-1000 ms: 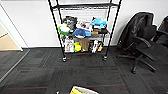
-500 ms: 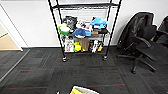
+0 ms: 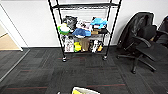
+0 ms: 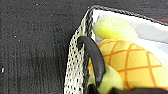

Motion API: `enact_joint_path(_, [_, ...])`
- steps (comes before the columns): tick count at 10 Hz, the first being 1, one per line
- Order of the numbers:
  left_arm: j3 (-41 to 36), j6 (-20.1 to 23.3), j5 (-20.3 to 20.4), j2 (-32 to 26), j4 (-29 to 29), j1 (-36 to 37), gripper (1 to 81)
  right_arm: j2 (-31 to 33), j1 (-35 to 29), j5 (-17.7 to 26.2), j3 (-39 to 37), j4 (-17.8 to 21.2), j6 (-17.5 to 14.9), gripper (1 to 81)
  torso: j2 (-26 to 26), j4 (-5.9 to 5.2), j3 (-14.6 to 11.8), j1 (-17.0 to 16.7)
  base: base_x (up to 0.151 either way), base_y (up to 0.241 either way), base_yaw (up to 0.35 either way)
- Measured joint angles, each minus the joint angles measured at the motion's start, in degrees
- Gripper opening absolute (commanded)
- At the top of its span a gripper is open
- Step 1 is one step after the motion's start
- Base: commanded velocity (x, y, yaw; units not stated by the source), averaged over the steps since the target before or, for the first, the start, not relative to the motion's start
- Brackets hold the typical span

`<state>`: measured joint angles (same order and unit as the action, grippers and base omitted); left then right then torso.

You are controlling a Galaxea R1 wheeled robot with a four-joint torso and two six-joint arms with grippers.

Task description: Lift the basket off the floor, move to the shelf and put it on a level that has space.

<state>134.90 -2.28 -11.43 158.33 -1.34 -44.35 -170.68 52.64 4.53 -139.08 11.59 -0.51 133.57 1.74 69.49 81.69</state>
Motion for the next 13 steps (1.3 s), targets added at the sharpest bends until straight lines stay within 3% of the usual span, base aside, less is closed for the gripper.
enact_joint_path(5, [-5.55, -0.63, -0.17, -2.96, -1.71, -2.23, 1.0, 0.65, 0.02, 0.01, 0.46, 0.0, 0.13, 81.1, 0.0, 0.0, 0.0, 0.0, 0.0, 0.0, 0.0])
enact_joint_path(6, [-5.57, -0.63, -0.16, -2.95, -1.93, -2.19, 1.0, 0.78, 0.02, 0.01, 0.72, -0.29, -0.5, 1.0, 0.0, 0.0, 0.0, 0.0, 0.0, 0.0, 0.0])
enact_joint_path(13, [-5.57, -0.55, -0.13, -3.1, -7.25, -2.21, 1.0, 1.91, -0.27, 0.45, 0.46, -0.22, 0.11, 1.0, -0.65, 0.0, 0.02, -0.3, 0.0, 0.0, 0.0])
